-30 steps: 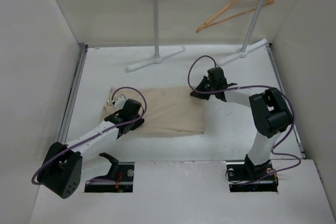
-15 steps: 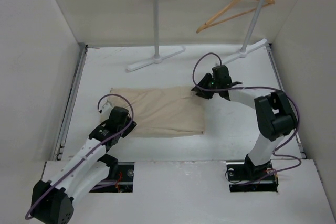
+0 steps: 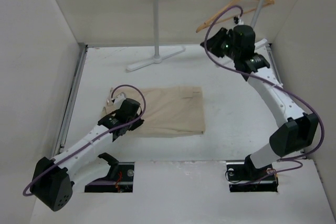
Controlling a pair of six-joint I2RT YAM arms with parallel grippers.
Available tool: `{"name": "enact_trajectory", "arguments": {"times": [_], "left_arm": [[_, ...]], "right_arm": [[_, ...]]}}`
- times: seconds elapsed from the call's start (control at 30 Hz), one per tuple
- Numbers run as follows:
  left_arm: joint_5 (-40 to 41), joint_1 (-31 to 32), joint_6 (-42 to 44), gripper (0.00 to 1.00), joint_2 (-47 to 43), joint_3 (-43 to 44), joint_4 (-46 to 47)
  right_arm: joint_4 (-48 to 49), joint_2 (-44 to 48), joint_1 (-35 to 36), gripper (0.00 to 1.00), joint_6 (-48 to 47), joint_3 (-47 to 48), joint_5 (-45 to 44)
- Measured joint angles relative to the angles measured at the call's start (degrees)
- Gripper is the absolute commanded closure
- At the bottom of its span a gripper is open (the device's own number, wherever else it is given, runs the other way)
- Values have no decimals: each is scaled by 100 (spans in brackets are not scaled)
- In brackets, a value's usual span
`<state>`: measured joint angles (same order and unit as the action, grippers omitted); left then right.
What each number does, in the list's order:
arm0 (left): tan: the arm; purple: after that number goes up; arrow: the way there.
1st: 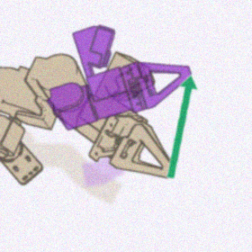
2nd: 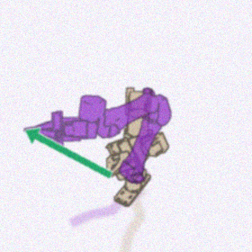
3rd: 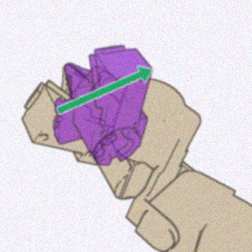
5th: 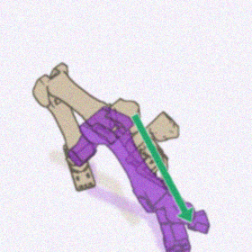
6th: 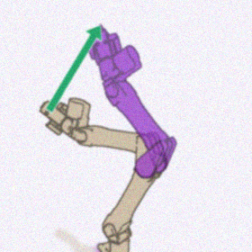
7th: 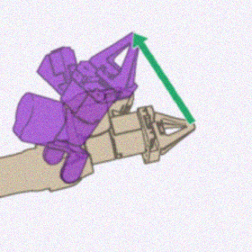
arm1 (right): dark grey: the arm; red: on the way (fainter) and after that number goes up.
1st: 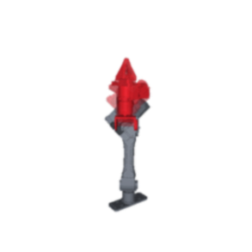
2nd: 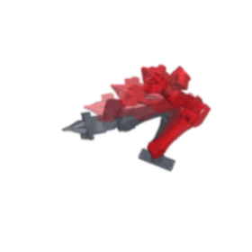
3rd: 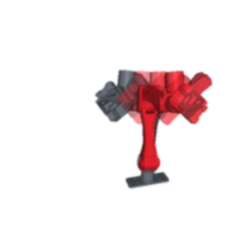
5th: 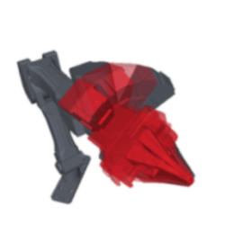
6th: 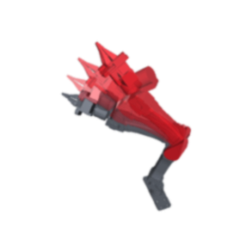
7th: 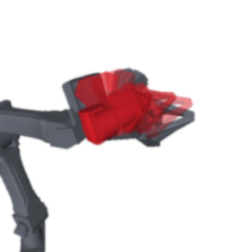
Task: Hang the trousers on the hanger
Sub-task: Pick up the hanger from the clothesline.
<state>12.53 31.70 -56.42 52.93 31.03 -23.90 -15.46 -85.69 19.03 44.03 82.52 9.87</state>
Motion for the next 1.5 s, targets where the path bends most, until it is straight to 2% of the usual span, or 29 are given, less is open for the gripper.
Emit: {"name": "enact_trajectory", "arguments": {"times": [0.1, 0.2, 0.4, 0.63, 1.0, 1.17, 1.33, 1.5], "left_arm": [[37, 179, 195, 92, 376, 273, 103], [52, 275, 341, 88, 555, 446, 223], [61, 289, 450, 81, 573, 468, 243], [61, 269, 476, 80, 623, 468, 243], [55, 332, 472, 79, 885, 468, 247], [57, 315, 472, 79, 883, 468, 247], [57, 319, 466, 79, 883, 468, 247], [59, 323, 422, 78, 883, 468, 249]], "right_arm": [[4, -553, -221, 54, -166, 1204, -216], [-9, -1143, -496, 42, -229, 2109, -407], [-365, -2444, -905, 39, -295, 3552, -638], [-728, -3265, -1088, 40, -339, 4439, -527], [-699, -3799, -1108, 42, -337, 5174, -280], [-673, -4166, -1108, 49, -313, 5335, -103], [-662, -4304, -1108, 66, -284, 5346, 98], [-612, -4304, -1106, 74, -219, 5351, 212]]}}
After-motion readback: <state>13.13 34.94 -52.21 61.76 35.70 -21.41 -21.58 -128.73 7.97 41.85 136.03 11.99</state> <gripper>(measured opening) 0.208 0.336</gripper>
